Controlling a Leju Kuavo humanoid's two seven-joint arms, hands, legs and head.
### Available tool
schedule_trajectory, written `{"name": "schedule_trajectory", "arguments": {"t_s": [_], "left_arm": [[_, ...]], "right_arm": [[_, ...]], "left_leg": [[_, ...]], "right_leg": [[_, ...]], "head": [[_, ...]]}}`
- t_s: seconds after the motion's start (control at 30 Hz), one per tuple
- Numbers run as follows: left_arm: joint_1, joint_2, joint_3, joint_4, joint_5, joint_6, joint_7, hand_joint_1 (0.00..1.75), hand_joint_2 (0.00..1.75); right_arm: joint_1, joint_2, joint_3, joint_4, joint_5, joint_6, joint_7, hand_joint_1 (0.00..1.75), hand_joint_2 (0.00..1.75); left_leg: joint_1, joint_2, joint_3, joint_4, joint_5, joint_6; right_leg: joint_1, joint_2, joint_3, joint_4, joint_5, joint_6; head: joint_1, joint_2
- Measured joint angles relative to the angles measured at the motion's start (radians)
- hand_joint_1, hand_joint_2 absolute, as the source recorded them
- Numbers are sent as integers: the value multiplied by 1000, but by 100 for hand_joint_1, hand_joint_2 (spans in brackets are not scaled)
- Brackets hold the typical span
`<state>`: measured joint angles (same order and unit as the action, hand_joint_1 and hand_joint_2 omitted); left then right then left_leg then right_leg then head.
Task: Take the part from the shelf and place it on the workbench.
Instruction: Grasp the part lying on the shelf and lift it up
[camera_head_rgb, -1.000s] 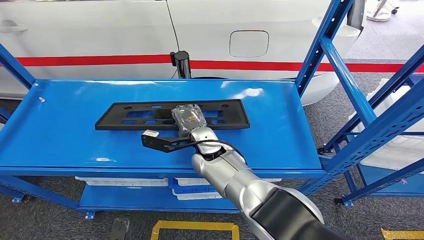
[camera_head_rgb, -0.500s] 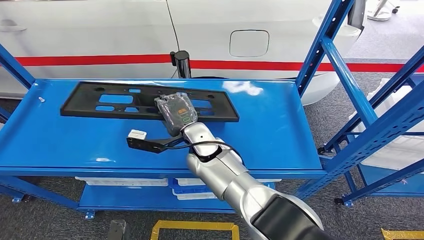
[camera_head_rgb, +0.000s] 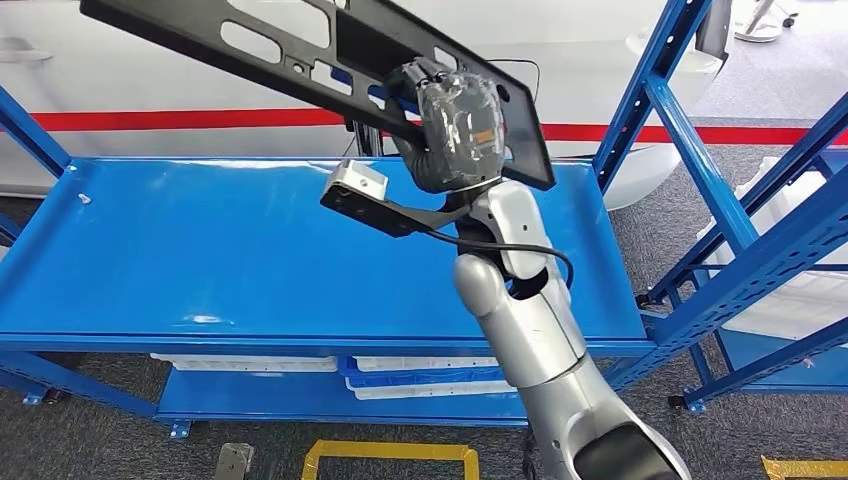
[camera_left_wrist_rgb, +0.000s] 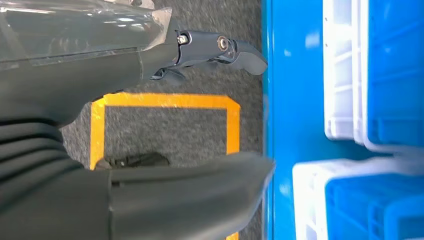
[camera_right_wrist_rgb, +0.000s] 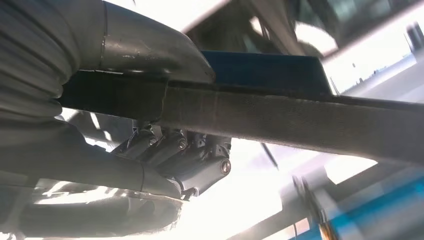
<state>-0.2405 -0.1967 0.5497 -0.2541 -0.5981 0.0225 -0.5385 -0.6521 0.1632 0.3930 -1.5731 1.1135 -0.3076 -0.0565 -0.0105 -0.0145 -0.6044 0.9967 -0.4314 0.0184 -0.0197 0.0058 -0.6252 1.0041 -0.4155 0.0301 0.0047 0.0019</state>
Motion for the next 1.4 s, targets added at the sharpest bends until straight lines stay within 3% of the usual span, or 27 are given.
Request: {"name": "schedule_trajectory", "arguments": {"t_s": [0.2, 0.37, 0.57, 0.97, 1.03, 1.1, 1.17, 1.23, 1.3, 1.33, 1.4], "left_arm": [[-10, -5, -1, -1, 11, -3, -19, 0, 175], [-11, -5, 11, -1, 81, -44, -1, 0, 175], [-9, 0, 49, -1, 140, -120, 15, 0, 175], [-8, 4, 68, -1, 144, -125, 14, 0, 175], [-8, 6, 69, -1, 141, -117, 20, 0, 175], [-8, 7, 69, -1, 137, -96, 41, 0, 175], [-8, 8, 69, -1, 135, -77, 66, 0, 175], [-6, 10, 70, -1, 132, -68, 82, 0, 175], [-2, 11, 70, -1, 128, -65, 88, 0, 175], [-1, 11, 70, -1, 127, -63, 89, 0, 175], [1, 12, 70, -1, 127, -60, 91, 0, 175]], "right_arm": [[-1, -127, -10, -185, -112, -13, -17, 175, 175], [-1, -184, -8, -208, -247, -35, -42, 175, 175], [-5, -210, -4, -197, -372, -37, -51, 175, 175], [-6, -229, 0, -179, -384, -37, -55, 175, 175], [-6, -231, 1, -177, -389, -37, -56, 175, 175], [-8, -233, 2, -174, -406, -39, -57, 175, 175], [-13, -239, 2, -167, -432, -44, -64, 175, 175], [-16, -246, 3, -156, -456, -50, -75, 175, 175], [-15, -251, 6, -141, -476, -53, -84, 175, 175], [-15, -253, 8, -134, -484, -54, -86, 175, 175], [-21, -255, 12, -121, -497, -56, -90, 175, 175]], "left_leg": [[-1, 0, 1, 0, -1, 2], [-1, 0, 1, 0, -1, 2], [1, 0, 0, 0, -1, 2], [1, 0, 0, 0, -1, 2], [-2, 0, 0, 1, 0, 8], [2, 4, 15, -24, 16, 24], [9, 9, 32, -57, 37, 38], [12, 11, 31, -64, 44, 41], [16, 11, 25, -61, 47, 35], [20, 11, 20, -57, 47, 30], [31, 10, 4, -33, 42, 13]], "right_leg": [[-1, 0, 0, -1, 0, 0], [-1, 0, 0, 0, 0, 0], [-1, 0, 0, 0, 0, 0], [-1, 0, 0, 0, 0, 0], [-6, 0, 4, -8, 5, 7], [-8, 0, 8, -16, 7, 16], [-3, -2, -12, 31, -23, 13], [-6, -2, -65, 157, -82, 6], [-14, -3, -100, 249, -113, 15], [-20, -3, -92, 241, -108, 26], [-34, -5, -26, 124, -72, 57]], "head": [[0, 0], [0, 0], [0, 0], [0, 0], [0, 0], [0, 0], [2, 0], [3, 0], [3, 0], [3, 0], [3, 0]]}}
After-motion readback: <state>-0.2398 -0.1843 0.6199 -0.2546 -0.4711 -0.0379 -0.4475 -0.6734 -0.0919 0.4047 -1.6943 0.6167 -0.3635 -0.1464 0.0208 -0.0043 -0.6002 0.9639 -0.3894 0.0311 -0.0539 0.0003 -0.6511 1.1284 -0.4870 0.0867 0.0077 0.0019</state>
